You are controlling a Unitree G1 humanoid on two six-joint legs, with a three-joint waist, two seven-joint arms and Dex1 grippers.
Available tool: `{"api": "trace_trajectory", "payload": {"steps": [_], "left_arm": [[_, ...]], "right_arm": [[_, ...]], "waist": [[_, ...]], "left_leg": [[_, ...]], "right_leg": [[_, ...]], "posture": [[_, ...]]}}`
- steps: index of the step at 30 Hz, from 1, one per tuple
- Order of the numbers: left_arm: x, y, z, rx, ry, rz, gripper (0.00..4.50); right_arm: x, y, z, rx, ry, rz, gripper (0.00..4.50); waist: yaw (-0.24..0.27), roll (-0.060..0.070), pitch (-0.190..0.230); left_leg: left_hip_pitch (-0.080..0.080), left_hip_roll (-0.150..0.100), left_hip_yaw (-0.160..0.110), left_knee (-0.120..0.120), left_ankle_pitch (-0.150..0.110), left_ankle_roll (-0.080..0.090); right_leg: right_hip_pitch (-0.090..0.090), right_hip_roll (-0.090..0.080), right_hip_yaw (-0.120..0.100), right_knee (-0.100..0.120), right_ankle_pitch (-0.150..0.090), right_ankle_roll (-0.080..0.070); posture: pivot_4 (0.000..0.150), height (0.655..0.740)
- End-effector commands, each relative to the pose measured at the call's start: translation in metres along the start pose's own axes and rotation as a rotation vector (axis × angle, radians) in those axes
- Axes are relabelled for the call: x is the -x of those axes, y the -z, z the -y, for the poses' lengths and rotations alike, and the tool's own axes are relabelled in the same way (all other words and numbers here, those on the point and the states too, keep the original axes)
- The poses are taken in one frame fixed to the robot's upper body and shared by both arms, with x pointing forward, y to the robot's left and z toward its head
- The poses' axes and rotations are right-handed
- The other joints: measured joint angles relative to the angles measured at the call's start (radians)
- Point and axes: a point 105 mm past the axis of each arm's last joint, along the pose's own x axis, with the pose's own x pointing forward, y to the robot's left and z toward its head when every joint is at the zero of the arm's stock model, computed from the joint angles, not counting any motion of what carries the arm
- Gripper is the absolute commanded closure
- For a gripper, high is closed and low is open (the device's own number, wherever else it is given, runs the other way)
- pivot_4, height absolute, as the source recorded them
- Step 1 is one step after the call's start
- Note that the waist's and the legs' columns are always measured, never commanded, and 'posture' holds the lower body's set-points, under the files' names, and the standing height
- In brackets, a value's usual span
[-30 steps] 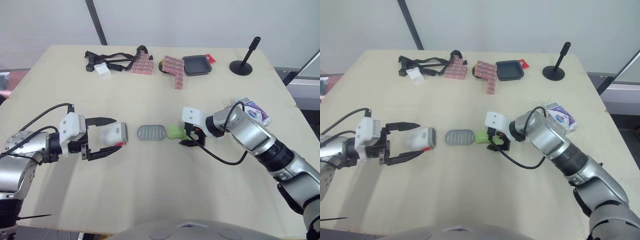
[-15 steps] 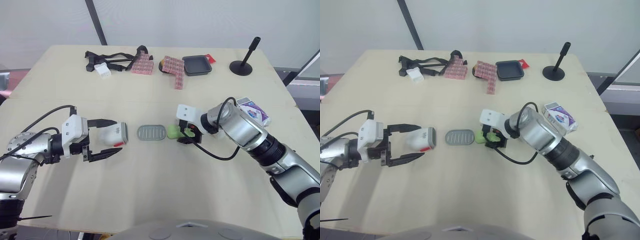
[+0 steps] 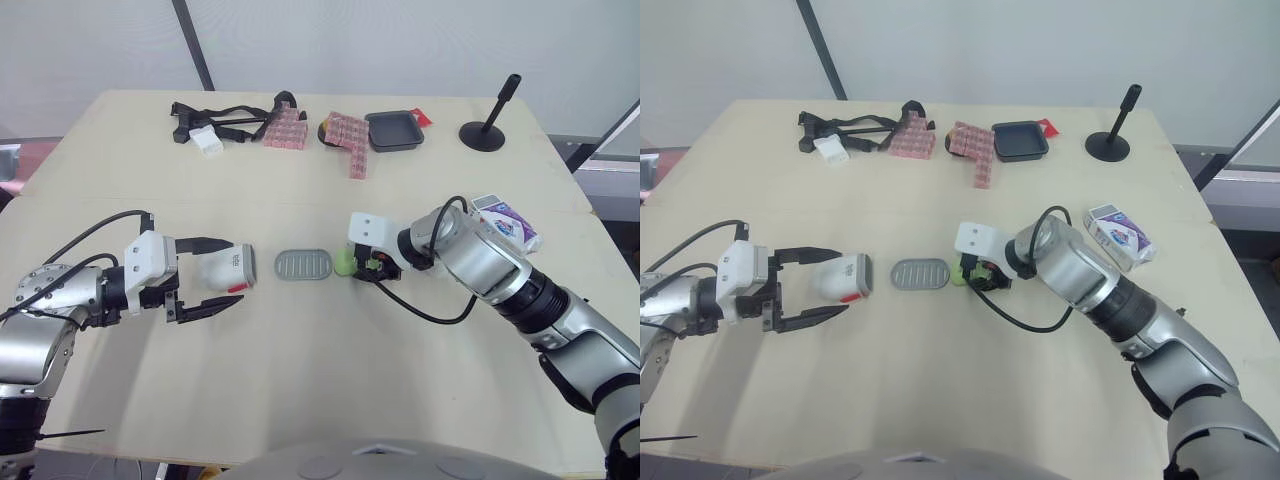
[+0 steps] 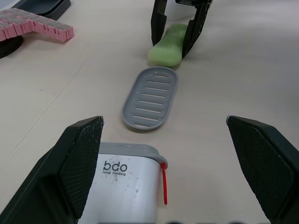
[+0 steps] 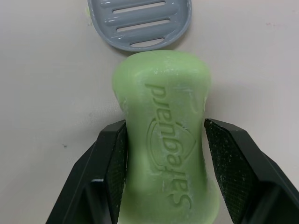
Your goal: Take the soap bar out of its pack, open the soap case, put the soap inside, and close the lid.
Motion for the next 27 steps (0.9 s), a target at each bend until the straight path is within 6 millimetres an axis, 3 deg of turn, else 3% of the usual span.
{"api": "trace_trajectory", "payload": {"steps": [1, 27], "left_arm": [[0.0031, -0.0027, -0.0042, -0.035, -0.008, -0.005, 0.00], [0.0067, 0.0008, -0.0069, -0.041, -0.014, -0.023, 0.00]], "right_arm": [[0.0047, -0.0017, 0.0041, 0.028, 0.034, -0.008, 1.80], [0.0046, -0.0067, 0.0016, 0.062, 0.015, 0.005, 1.80]], "waist": [[0.000, 0.000, 0.000], [0.000, 0.000, 0.000]], "left_leg": [[0.000, 0.000, 0.000, 0.000, 0.000, 0.000], [0.000, 0.000, 0.000, 0.000, 0.000, 0.000]], "right_leg": [[0.000, 0.000, 0.000, 0.000, 0.000, 0.000], [0.000, 0.000, 0.000, 0.000, 0.000, 0.000]], "posture": [[0.150, 0.7400], [0.150, 0.7400]]}}
